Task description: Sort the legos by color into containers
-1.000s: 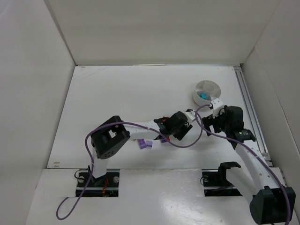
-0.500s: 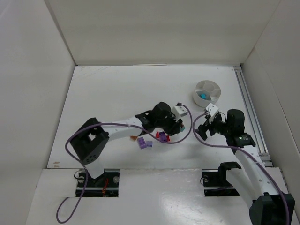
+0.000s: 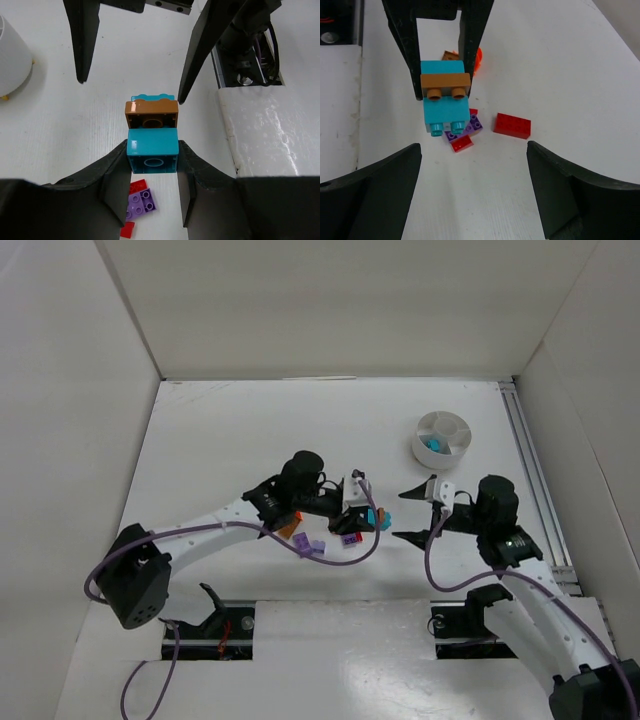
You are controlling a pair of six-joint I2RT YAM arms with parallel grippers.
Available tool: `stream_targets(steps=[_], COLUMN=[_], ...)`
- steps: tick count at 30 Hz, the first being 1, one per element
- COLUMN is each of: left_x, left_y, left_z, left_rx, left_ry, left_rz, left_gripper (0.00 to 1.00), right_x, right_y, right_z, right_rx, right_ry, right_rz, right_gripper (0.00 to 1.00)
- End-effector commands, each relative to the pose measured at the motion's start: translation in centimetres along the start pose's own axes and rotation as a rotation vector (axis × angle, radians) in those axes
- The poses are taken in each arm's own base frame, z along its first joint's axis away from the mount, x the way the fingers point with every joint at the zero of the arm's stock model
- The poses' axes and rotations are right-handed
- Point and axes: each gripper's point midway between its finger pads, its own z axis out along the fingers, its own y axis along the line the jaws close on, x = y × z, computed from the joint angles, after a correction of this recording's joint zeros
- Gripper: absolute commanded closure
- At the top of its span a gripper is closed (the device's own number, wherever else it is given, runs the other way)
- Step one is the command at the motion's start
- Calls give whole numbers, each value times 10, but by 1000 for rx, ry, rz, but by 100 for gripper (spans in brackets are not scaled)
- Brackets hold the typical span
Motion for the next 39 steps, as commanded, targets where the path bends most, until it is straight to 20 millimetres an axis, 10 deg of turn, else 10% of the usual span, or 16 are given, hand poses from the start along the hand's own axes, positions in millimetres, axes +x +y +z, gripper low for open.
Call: stream_targets(steps=[1,15,28,39], left_x=[-25,-30,-29,-24], left_y=[-14,-8,-4,16], left_z=[-8,-13,-21,-46], left_rx=[63,9,-64,-272], left_ry=[-68,-72,-78,-121], left_rz=[100,99,98,31], left_gripper=[90,94,97,100], right_x=[-34,-50,-39,-32], right_y=[4,14,0,-26], right_z=[8,28,32,22], right_rx=[-57,-100,-41,53], right_ry=[-75,-66,-18,13], right_rz=[-75,-38,-13,-6], right_gripper=[11,24,75,81])
